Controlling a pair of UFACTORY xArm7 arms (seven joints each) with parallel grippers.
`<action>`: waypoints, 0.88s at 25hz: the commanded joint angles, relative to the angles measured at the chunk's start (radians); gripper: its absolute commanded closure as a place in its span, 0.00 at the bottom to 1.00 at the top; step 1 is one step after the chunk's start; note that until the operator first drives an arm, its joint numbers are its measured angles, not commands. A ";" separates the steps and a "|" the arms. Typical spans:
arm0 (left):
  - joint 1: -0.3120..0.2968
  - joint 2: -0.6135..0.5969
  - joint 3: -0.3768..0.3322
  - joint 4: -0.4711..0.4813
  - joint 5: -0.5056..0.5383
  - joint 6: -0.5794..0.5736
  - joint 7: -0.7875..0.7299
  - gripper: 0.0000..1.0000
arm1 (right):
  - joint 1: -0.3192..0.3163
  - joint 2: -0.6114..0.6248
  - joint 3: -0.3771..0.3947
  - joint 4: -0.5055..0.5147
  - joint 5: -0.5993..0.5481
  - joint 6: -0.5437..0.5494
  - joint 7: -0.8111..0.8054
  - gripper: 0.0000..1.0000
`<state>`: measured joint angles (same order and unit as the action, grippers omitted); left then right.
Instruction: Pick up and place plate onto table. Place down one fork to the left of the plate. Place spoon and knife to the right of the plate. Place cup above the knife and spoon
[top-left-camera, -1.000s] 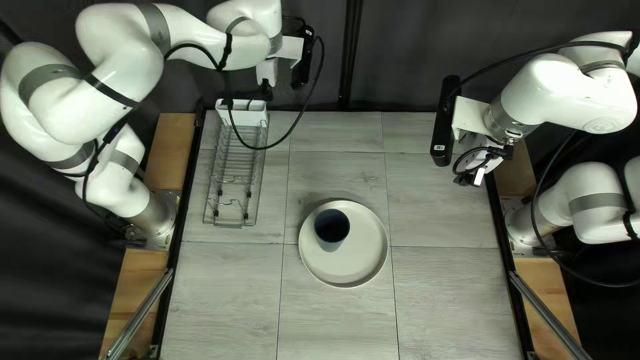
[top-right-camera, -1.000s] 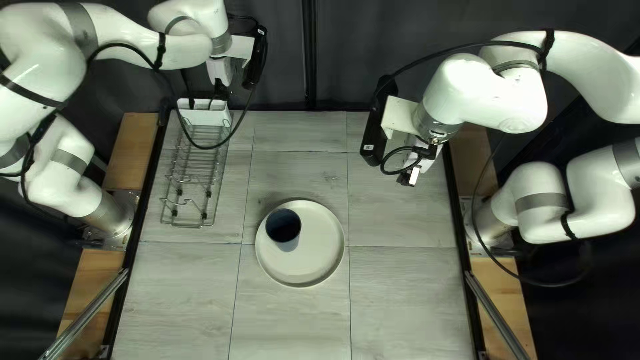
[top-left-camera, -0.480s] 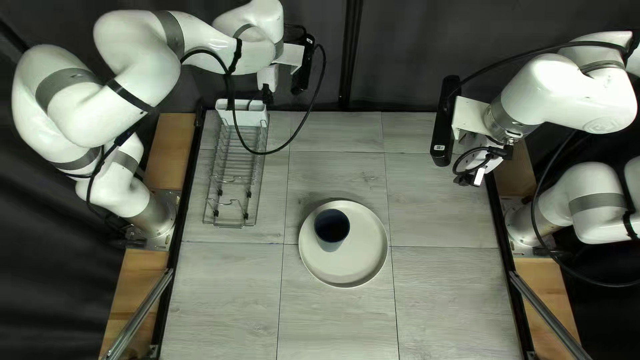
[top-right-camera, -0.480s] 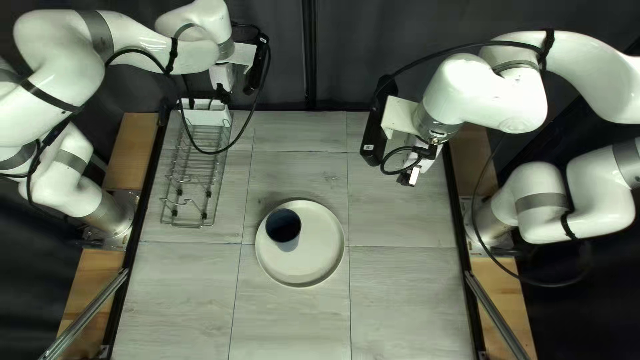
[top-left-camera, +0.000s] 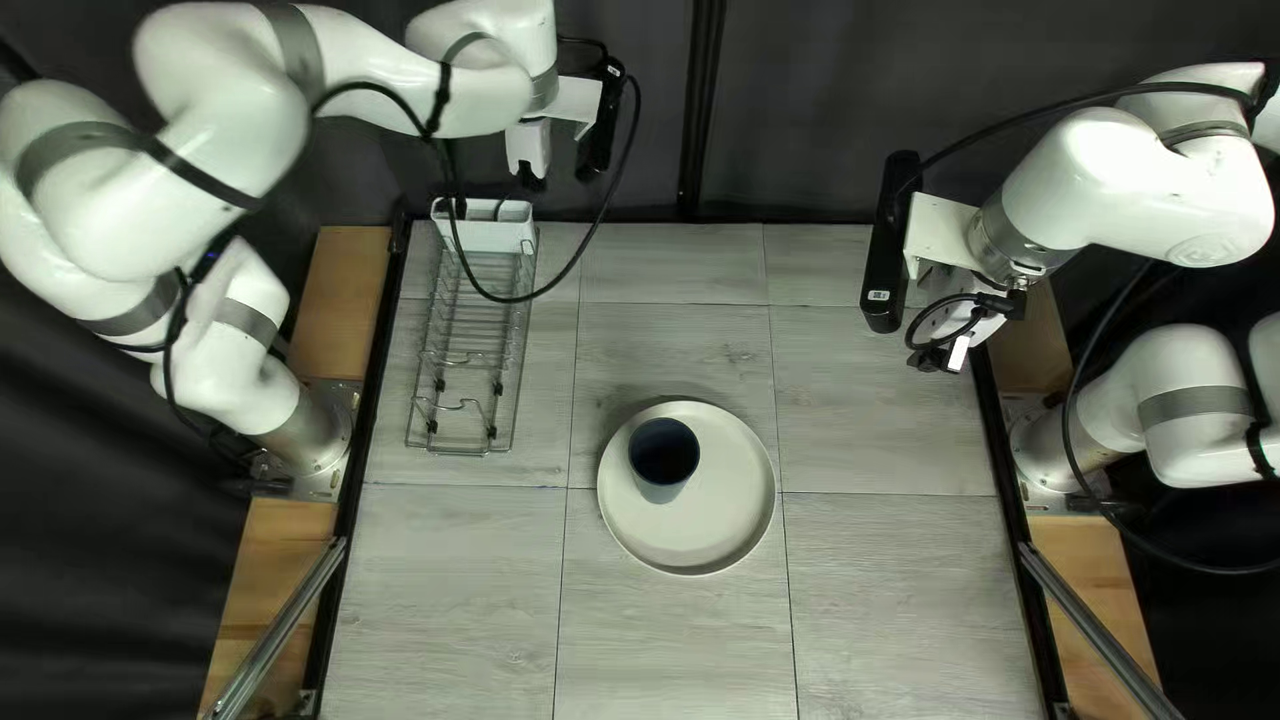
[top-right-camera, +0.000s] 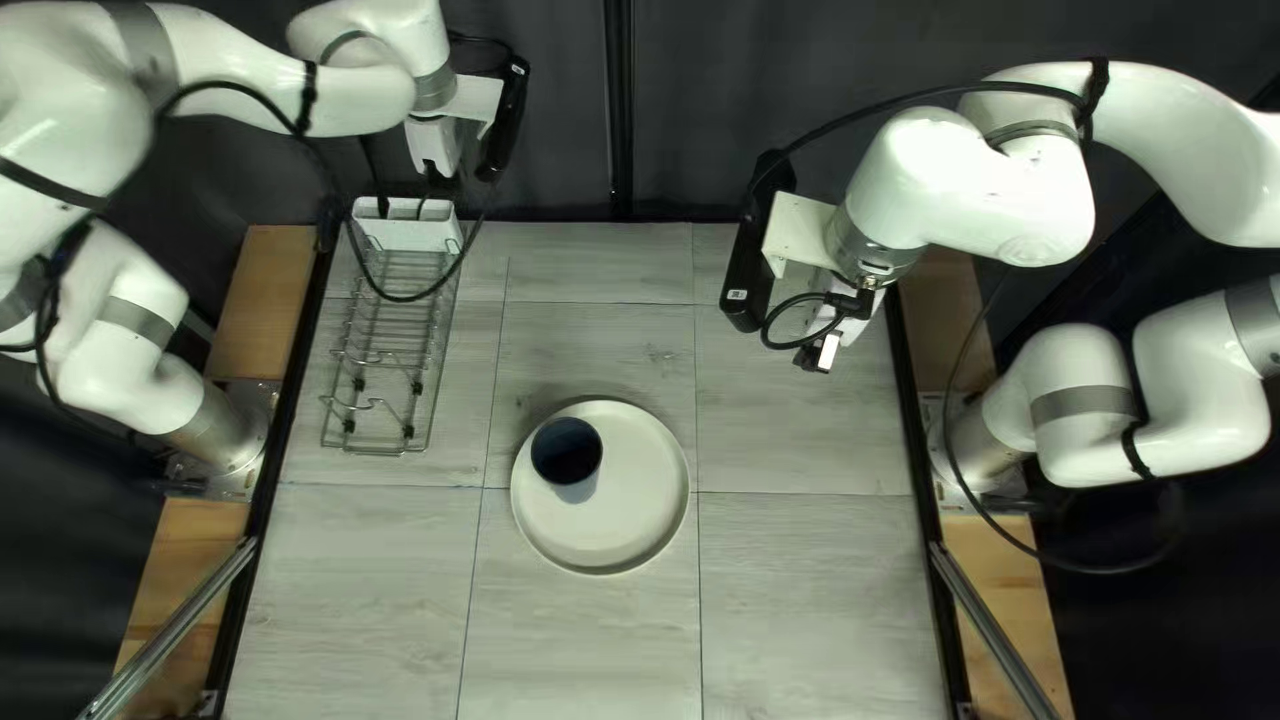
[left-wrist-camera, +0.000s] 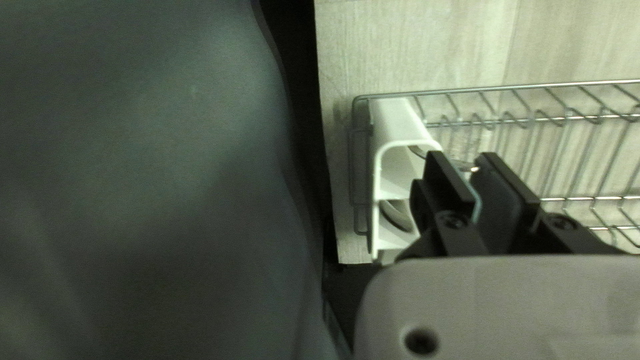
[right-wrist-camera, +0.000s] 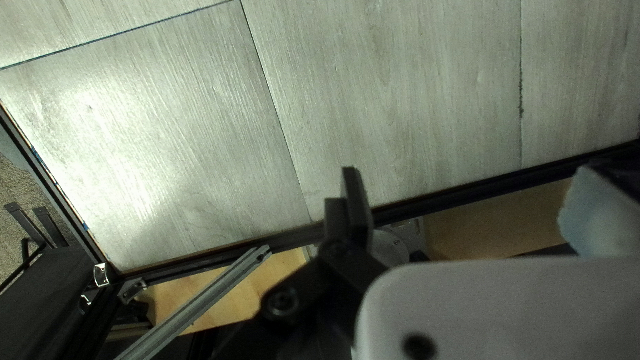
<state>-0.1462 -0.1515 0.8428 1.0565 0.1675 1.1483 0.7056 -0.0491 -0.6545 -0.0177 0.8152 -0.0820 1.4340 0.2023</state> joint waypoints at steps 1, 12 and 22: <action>-0.005 -0.109 -0.088 0.029 0.060 0.100 -0.080 1.00 | 0.000 0.000 0.000 0.000 0.000 0.000 0.000 0.00; -0.073 -0.318 -0.308 -0.009 0.117 0.129 -0.110 1.00 | 0.000 0.000 0.000 0.000 0.000 0.000 0.000 0.00; -0.171 -0.322 -0.372 -0.093 0.142 0.028 0.017 1.00 | 0.000 0.000 0.000 0.000 0.000 0.000 0.000 0.00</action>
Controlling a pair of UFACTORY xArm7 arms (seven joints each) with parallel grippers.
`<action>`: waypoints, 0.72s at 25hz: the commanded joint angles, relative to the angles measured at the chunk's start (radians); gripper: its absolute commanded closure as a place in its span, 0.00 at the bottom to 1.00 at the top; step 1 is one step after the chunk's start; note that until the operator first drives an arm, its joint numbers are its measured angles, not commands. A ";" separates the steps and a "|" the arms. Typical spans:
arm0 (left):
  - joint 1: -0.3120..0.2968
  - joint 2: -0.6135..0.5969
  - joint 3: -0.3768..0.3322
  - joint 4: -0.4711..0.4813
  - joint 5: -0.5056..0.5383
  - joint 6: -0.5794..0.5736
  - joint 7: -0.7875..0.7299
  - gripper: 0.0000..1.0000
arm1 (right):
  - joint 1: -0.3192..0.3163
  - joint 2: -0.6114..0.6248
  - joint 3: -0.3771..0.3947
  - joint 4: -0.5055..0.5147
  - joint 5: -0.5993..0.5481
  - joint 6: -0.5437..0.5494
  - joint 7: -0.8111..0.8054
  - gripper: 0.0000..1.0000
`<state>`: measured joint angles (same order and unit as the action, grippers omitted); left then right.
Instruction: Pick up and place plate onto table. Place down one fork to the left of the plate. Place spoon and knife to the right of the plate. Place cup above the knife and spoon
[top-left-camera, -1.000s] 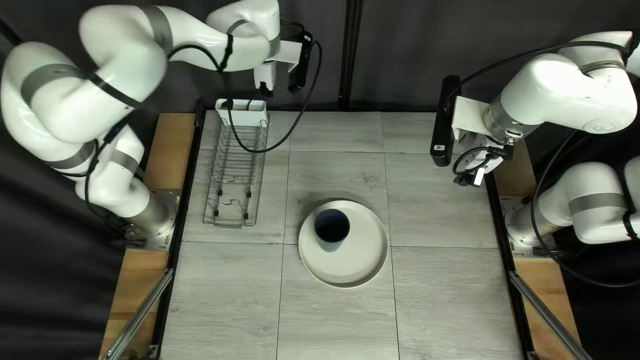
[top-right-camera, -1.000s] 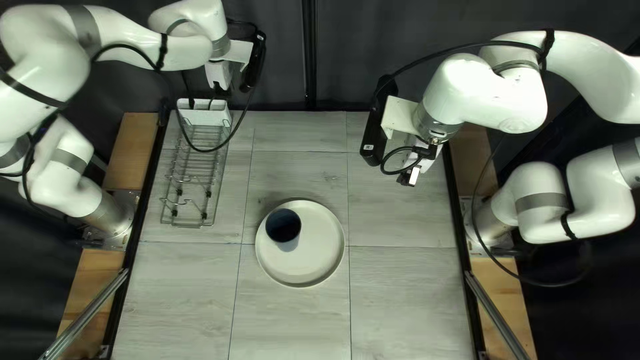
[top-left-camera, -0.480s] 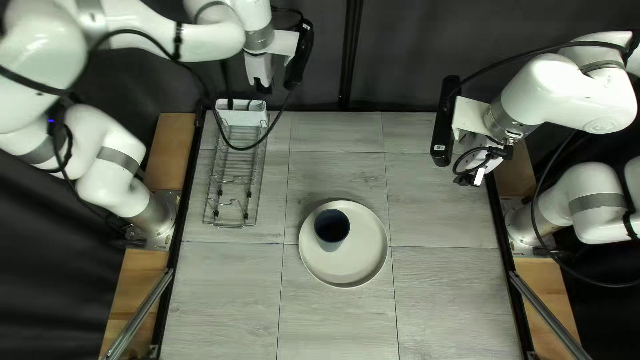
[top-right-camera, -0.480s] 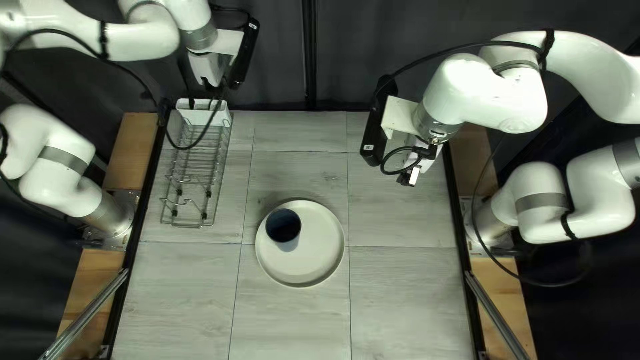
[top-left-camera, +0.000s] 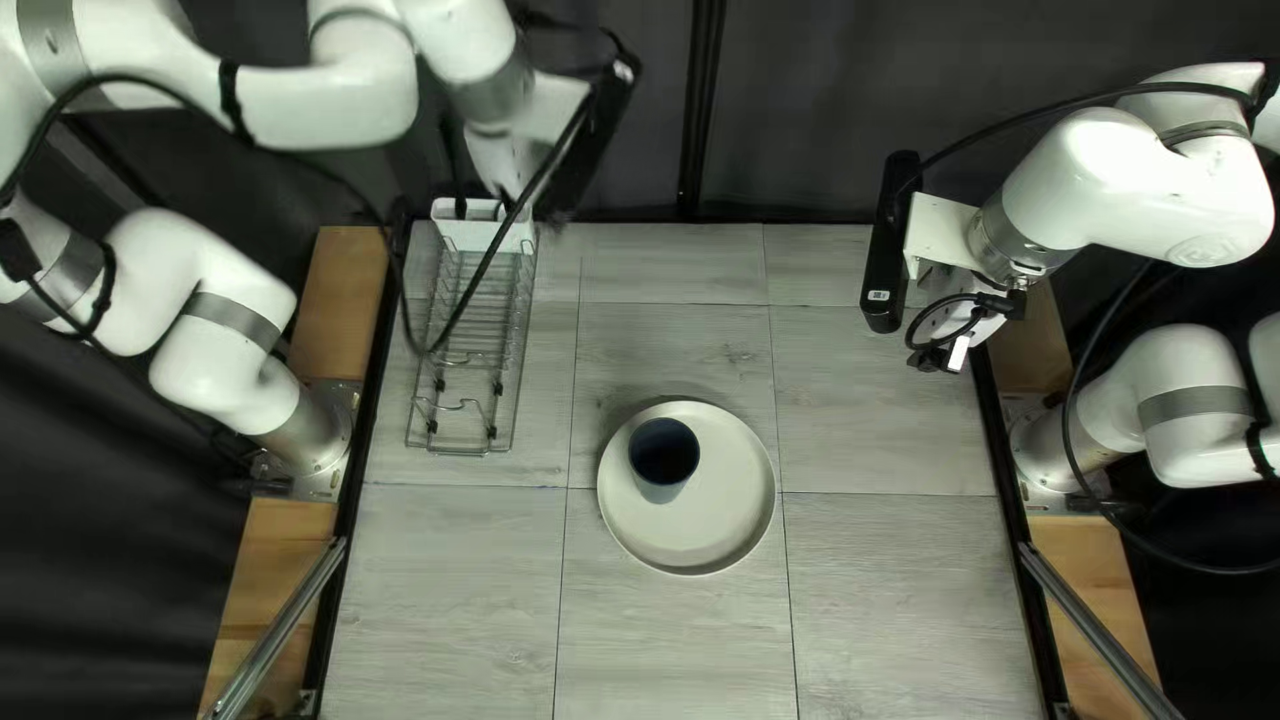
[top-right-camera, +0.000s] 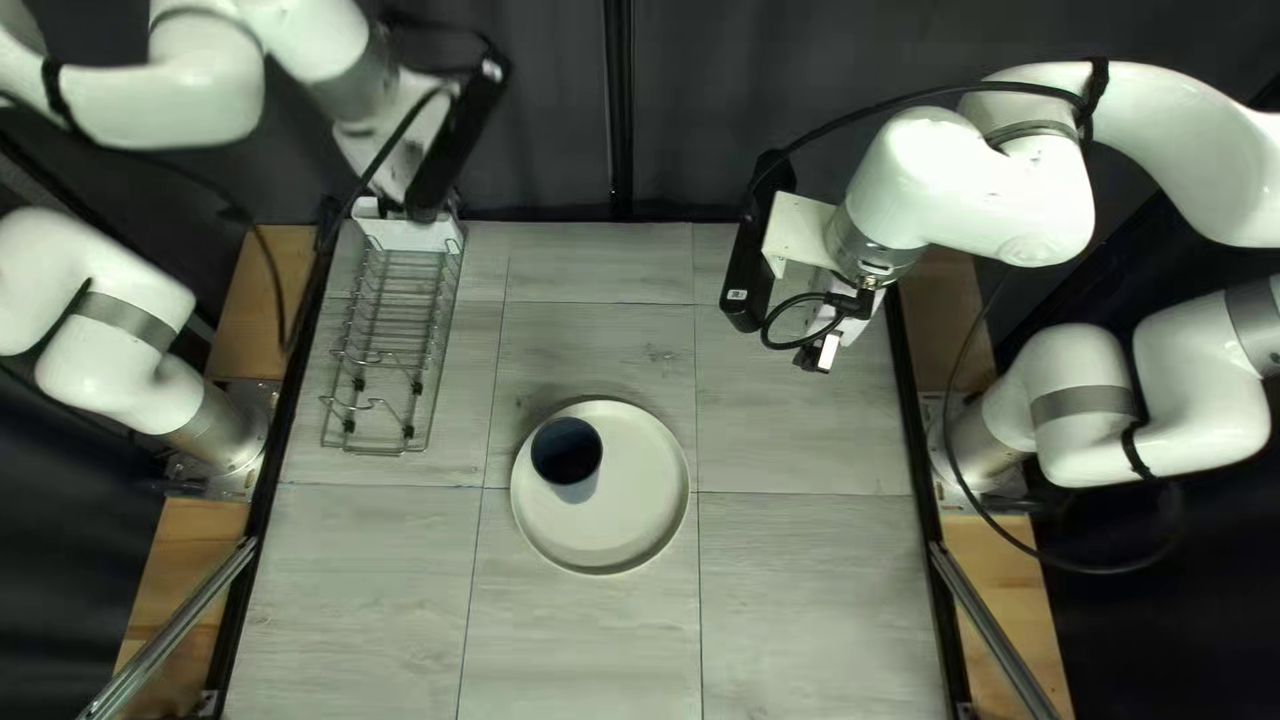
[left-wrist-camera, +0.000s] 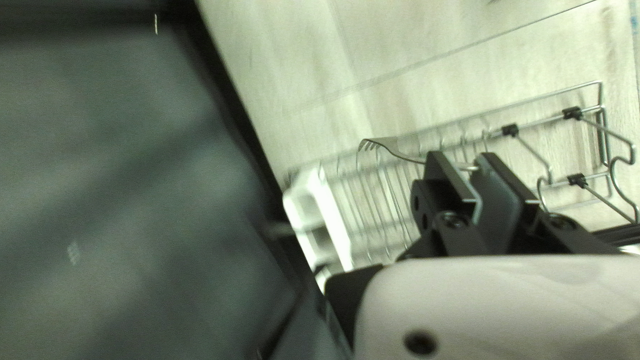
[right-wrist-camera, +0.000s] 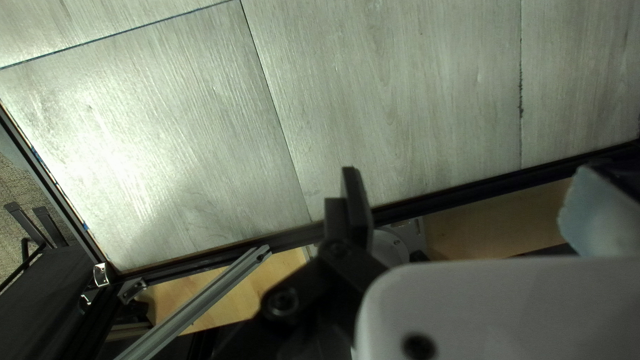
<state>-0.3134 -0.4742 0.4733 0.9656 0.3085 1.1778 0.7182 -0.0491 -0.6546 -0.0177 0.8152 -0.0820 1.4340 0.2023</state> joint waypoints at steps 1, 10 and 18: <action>-0.004 0.001 -0.003 -0.002 0.001 -0.002 0.005 1.00 | 0.000 0.000 0.000 0.000 0.000 0.000 0.000 0.00; -0.079 0.142 0.014 0.048 -0.094 -0.053 0.063 1.00 | 0.000 0.000 0.000 0.000 0.000 0.000 0.000 0.00; -0.135 0.137 -0.038 0.001 -0.025 -0.140 0.176 1.00 | 0.000 0.000 0.000 0.000 0.000 0.000 0.000 0.00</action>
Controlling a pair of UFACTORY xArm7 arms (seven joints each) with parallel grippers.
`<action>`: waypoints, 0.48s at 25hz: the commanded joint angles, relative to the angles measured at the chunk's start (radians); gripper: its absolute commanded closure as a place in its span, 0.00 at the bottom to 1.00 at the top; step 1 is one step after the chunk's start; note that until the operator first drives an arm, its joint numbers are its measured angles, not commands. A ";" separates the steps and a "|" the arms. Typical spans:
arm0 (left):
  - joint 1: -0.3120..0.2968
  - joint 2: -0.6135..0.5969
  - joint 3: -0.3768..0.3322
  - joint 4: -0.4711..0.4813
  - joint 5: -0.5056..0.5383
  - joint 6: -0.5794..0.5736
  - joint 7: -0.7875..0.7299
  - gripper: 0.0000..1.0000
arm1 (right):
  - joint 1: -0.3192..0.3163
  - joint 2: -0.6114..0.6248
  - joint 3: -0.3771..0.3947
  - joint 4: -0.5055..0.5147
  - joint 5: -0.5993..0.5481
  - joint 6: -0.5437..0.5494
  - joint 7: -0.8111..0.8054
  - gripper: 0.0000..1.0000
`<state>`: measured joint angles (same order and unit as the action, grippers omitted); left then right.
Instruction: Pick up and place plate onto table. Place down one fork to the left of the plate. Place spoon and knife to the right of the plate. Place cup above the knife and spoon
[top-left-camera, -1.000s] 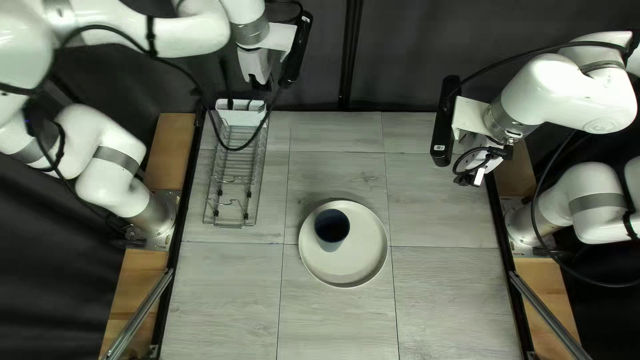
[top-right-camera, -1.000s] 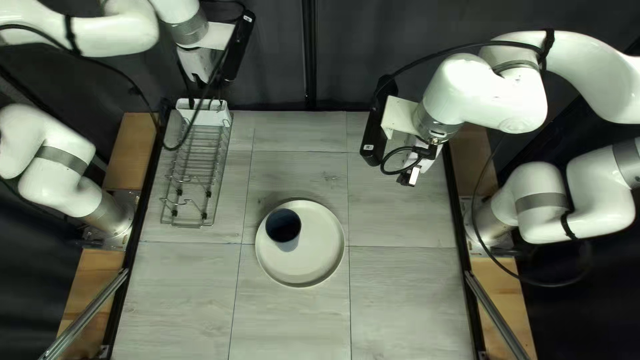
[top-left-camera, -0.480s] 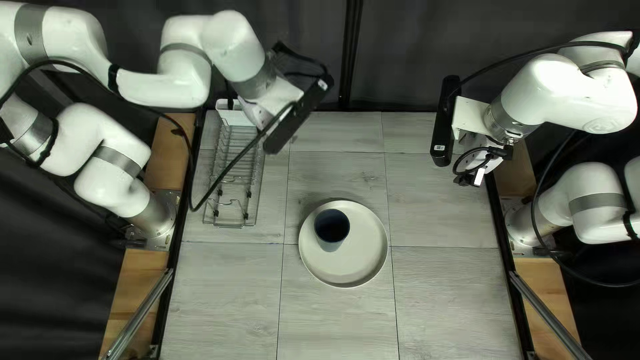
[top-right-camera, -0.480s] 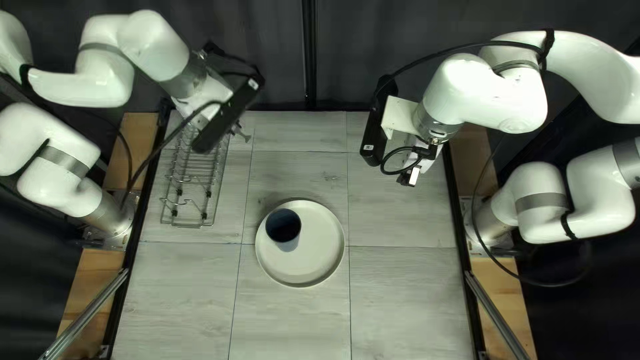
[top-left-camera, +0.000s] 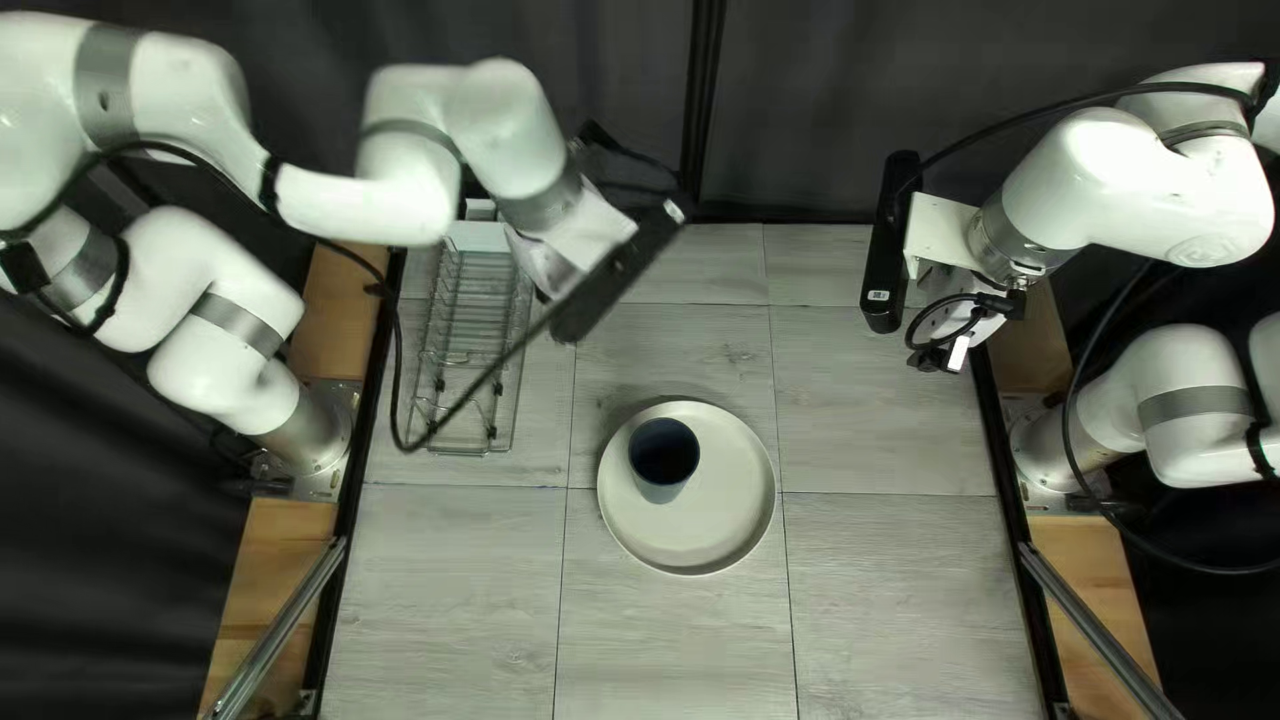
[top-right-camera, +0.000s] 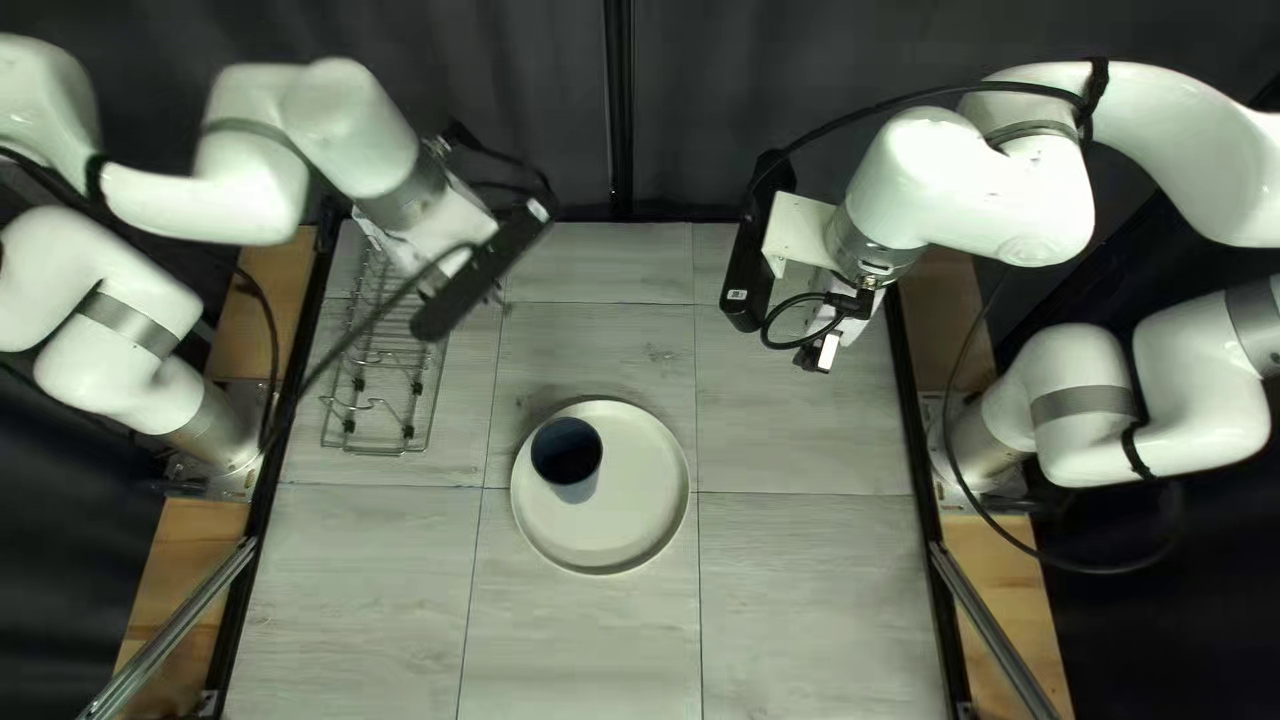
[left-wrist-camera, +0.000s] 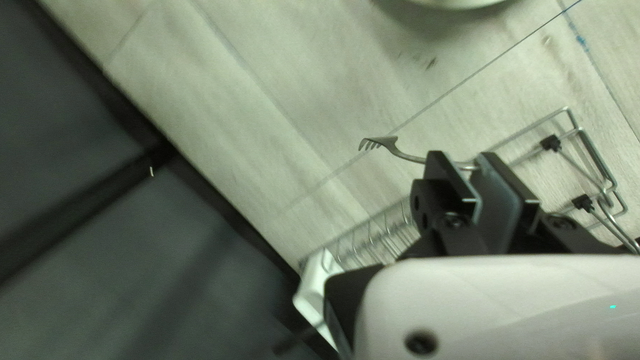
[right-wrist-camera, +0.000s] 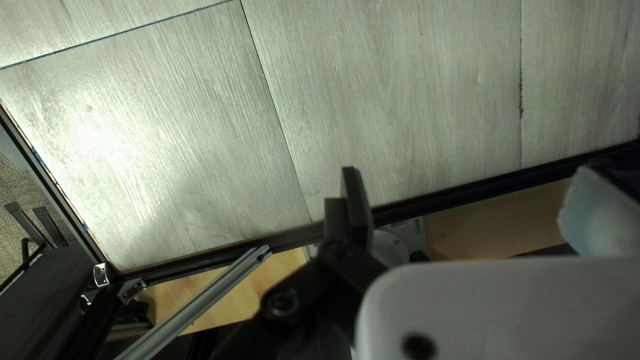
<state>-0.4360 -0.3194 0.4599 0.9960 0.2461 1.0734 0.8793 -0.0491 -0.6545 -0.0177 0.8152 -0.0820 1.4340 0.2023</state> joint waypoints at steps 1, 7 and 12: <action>-0.012 -0.017 -0.025 -0.030 0.037 -0.036 0.015 1.00 | 0.000 0.000 0.000 0.000 0.000 0.000 0.000 0.00; -0.010 -0.016 -0.020 -0.029 0.020 -0.024 0.003 1.00 | 0.000 0.000 0.000 0.000 0.000 0.000 0.000 0.00; -0.031 0.059 -0.017 0.084 -0.012 0.065 0.042 1.00 | 0.000 0.000 0.000 0.000 0.000 0.000 0.000 0.00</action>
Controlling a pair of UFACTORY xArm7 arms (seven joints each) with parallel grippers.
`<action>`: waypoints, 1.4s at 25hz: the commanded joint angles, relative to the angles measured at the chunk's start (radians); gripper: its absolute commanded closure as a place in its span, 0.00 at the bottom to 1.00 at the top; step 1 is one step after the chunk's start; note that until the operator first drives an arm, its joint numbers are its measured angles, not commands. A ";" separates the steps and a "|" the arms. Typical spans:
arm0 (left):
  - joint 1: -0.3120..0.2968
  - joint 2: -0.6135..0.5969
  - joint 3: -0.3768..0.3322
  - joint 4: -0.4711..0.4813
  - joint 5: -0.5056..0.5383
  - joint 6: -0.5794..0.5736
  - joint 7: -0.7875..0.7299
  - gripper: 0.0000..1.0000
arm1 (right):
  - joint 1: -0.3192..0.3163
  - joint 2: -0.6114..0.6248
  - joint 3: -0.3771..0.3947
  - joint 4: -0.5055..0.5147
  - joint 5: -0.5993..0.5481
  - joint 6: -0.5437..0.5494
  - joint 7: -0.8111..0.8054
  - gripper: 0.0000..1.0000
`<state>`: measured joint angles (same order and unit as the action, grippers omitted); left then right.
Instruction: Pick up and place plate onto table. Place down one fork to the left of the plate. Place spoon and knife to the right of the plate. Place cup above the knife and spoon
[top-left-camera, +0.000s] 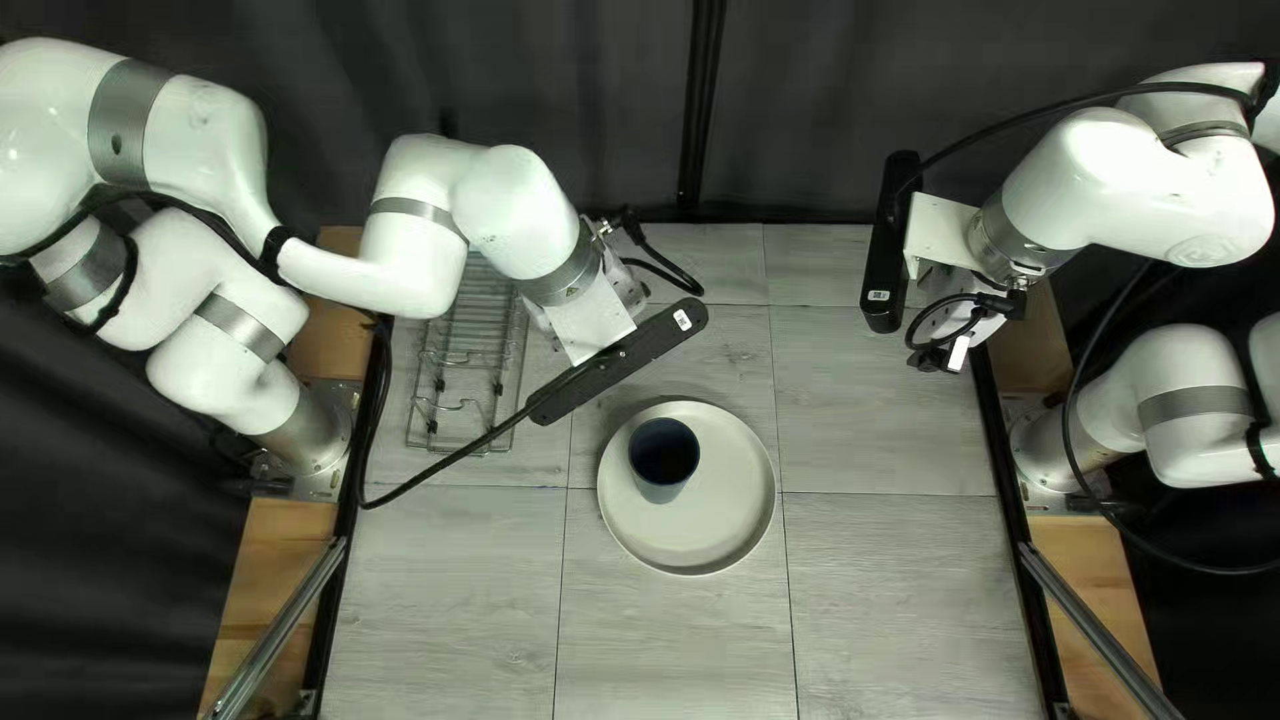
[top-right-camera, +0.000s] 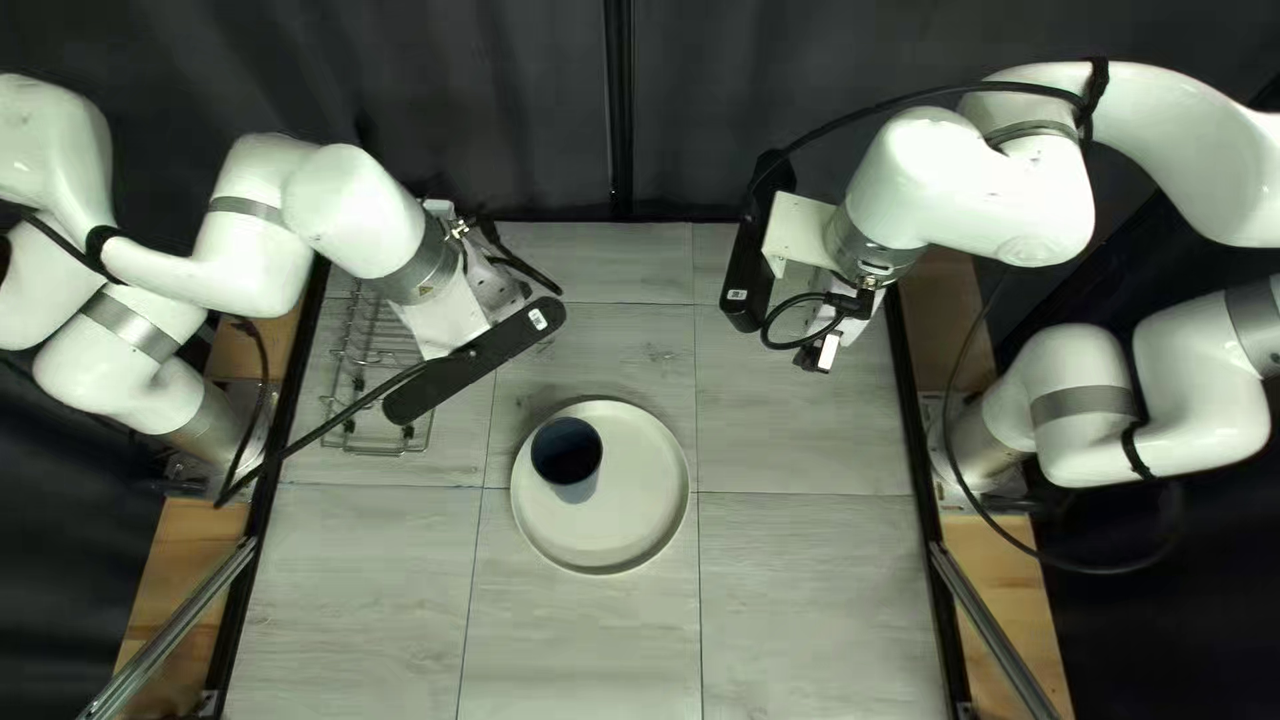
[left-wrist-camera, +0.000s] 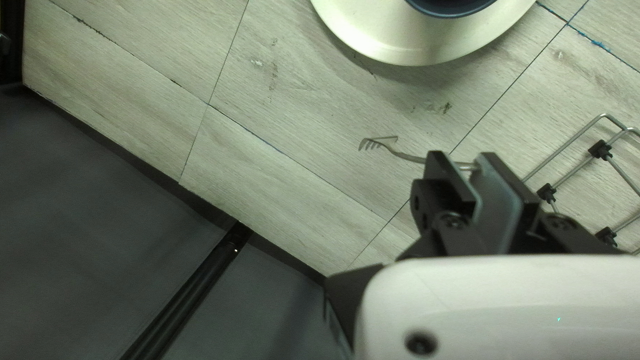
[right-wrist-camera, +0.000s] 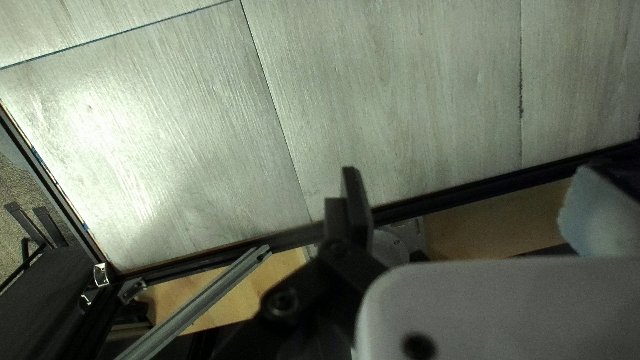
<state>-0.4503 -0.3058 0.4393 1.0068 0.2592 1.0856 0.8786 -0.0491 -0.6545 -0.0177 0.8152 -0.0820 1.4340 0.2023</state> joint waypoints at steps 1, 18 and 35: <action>-0.024 0.055 0.014 0.090 -0.037 0.052 0.088 1.00 | 0.000 0.000 0.000 0.000 0.000 0.000 0.000 0.00; -0.105 0.084 -0.055 0.093 0.009 0.005 0.248 1.00 | 0.000 0.000 0.000 0.000 0.000 0.000 0.000 0.00; -0.155 0.133 -0.053 0.269 -0.195 0.165 0.337 1.00 | 0.000 0.000 0.000 0.000 0.000 0.000 0.000 0.00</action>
<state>-0.5904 -0.2077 0.3749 1.2371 0.1305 1.2395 1.1805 -0.0491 -0.6545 -0.0177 0.8152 -0.0820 1.4340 0.2023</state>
